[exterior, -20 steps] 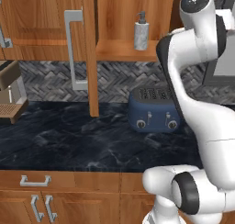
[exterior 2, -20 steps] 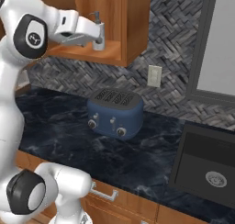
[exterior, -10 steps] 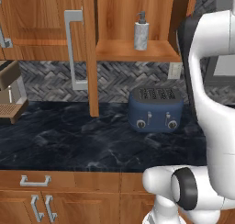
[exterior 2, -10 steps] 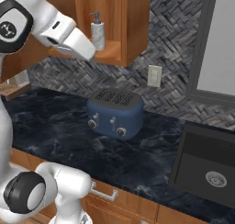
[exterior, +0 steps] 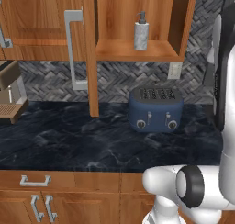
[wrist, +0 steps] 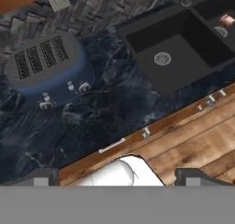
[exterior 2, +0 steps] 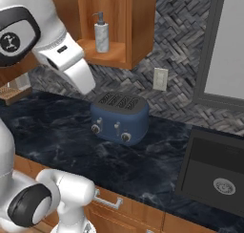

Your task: Pick up the bar soap and soap dispenser from the sink, and place them back in the cabinet, and close the cabinet door.

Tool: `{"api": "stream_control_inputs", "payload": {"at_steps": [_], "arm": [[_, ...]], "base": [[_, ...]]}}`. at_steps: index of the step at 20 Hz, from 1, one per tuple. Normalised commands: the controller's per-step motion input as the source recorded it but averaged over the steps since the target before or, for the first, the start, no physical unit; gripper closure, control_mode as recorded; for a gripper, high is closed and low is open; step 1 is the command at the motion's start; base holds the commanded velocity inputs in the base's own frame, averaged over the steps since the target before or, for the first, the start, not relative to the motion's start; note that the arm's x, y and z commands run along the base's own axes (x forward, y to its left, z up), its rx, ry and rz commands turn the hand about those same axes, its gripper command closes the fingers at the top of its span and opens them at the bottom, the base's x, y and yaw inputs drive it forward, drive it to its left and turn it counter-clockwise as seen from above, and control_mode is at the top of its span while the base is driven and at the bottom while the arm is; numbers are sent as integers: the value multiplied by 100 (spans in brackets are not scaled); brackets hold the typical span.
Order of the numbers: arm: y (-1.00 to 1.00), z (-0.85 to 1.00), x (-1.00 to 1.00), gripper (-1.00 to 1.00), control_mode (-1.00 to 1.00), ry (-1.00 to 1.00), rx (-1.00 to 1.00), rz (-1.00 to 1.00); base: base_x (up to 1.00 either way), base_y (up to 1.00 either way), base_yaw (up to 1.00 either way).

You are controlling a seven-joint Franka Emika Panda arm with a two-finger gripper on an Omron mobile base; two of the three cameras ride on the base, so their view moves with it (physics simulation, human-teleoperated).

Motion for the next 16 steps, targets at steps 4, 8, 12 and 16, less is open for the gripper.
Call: {"api": "stream_control_inputs", "payload": {"at_steps": [4,8,12,16], "arm": [[17,-34,-3,-100,-100,0,19,17],[15,-7,0,-100,-100,0,6,17],[24,0,0,-100,-100,0,0,11],[28,0,0,-100,-100,0,-5,14]], "base": [[0,0,0],[0,0,0],[0,0,0],[0,0,0]]}}
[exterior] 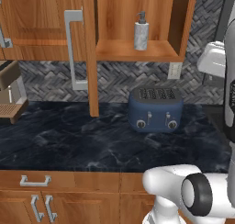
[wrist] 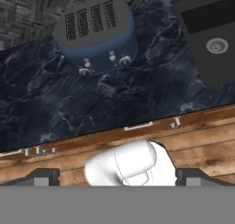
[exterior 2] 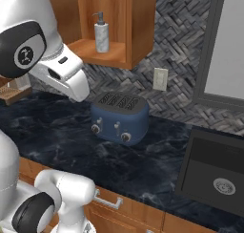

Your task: Pick up the bar soap and soap dispenser from the sink, and place them back in the cabinet, and close the cabinet door.

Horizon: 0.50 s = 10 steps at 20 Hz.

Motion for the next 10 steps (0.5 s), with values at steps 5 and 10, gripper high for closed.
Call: {"api": "stream_control_inputs", "payload": {"at_steps": [5,10], "arm": [[32,-4,0,-100,-100,0,-7,17],[22,-7,0,-100,-100,0,-6,19]], "base": [[0,0,0],[0,0,0]]}}
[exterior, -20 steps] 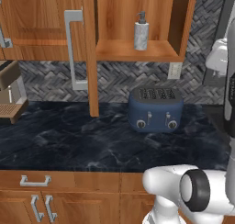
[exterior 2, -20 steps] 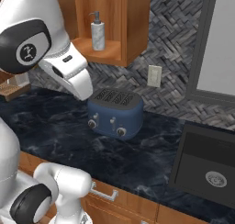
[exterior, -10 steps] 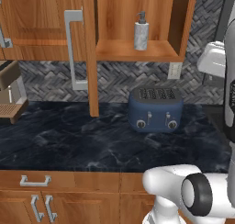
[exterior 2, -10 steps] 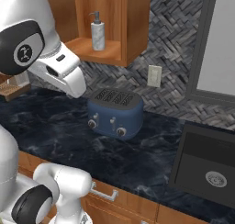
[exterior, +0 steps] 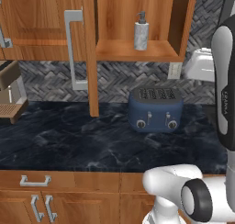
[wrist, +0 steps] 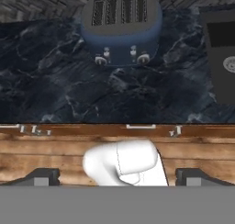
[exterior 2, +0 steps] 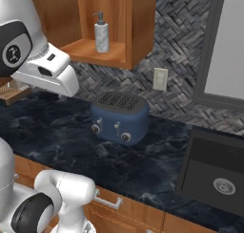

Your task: Pick up the bar soap and soap dispenser from the sink, and place them back in the cabinet, and close the cabinet door.

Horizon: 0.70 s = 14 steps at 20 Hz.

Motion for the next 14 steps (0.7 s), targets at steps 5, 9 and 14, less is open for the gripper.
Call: {"api": "stream_control_inputs", "payload": {"at_steps": [5,9,14], "arm": [[9,-10,0,-100,-100,0,-2,16],[0,-3,0,-100,100,0,-1,2],[0,0,0,-100,100,0,0,0]], "base": [[0,0,0],[-32,0,0],[-84,-35,-12]]}}
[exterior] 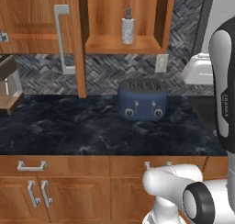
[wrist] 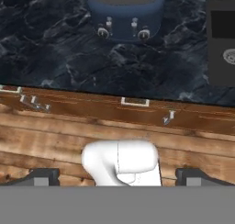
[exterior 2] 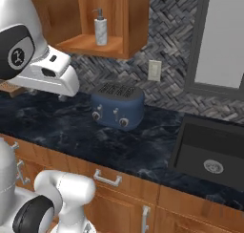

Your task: Pick up the bar soap and soap dispenser from the sink, and place them back in the cabinet, and close the cabinet door.

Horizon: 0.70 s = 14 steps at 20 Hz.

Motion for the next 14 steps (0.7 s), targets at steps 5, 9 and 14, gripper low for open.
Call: {"api": "stream_control_inputs", "payload": {"at_steps": [5,9,14], "arm": [[0,0,0,-100,100,0,0,0],[0,0,0,-100,100,0,0,0],[0,0,0,-100,100,0,0,0]], "base": [[-80,-47,-31],[-45,-50,-35],[-14,-57,-24]]}}
